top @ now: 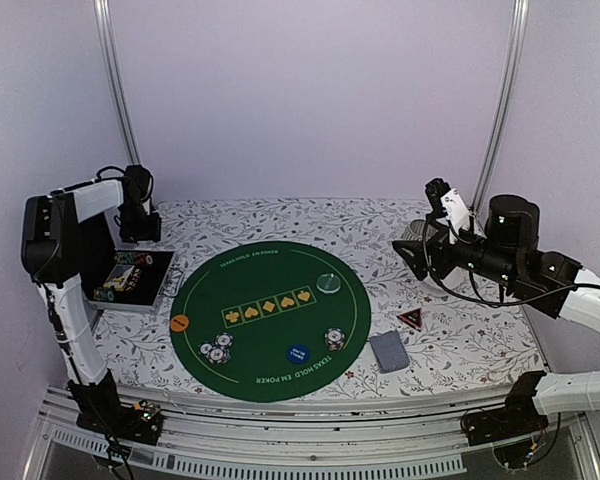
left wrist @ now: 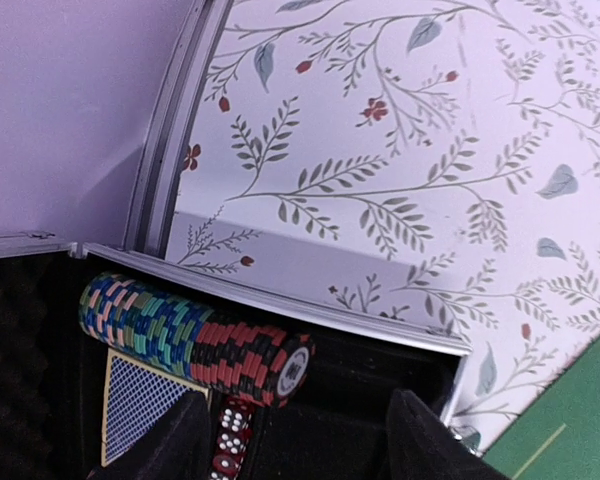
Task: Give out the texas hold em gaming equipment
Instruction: Pick up the pile of poker chips from the chip case.
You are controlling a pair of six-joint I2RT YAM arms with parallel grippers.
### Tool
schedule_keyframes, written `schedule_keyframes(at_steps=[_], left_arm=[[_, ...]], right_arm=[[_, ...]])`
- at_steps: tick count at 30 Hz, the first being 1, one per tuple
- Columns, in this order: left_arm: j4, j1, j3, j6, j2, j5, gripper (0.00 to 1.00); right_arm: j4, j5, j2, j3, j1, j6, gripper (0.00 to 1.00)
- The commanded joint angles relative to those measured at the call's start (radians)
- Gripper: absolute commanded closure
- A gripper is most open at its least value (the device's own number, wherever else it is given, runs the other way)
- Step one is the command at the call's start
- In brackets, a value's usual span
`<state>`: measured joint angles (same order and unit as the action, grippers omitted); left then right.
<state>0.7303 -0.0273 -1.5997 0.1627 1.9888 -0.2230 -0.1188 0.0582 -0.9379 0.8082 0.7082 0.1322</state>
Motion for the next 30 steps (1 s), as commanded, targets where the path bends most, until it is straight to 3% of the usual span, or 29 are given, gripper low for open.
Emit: schedule_keyframes(at_steps=[1, 10, 30], left_arm=[[-0.009, -0.025, -0.041, 0.017, 0.050, -0.027, 0.40], [-0.016, -0.055, -0.039, 0.023, 0.128, -0.034, 0.51], [-0.049, -0.039, 0.114, 0.019, 0.082, 0.051, 0.55]], right_arm=[[0.020, -0.040, -0.027, -0.020, -0.014, 0.031, 0.01], [0.022, -0.047, -0.023, -0.026, -0.028, 0.042, 0.01], [0.040, -0.057, -0.028, -0.039, -0.039, 0.046, 0.01]])
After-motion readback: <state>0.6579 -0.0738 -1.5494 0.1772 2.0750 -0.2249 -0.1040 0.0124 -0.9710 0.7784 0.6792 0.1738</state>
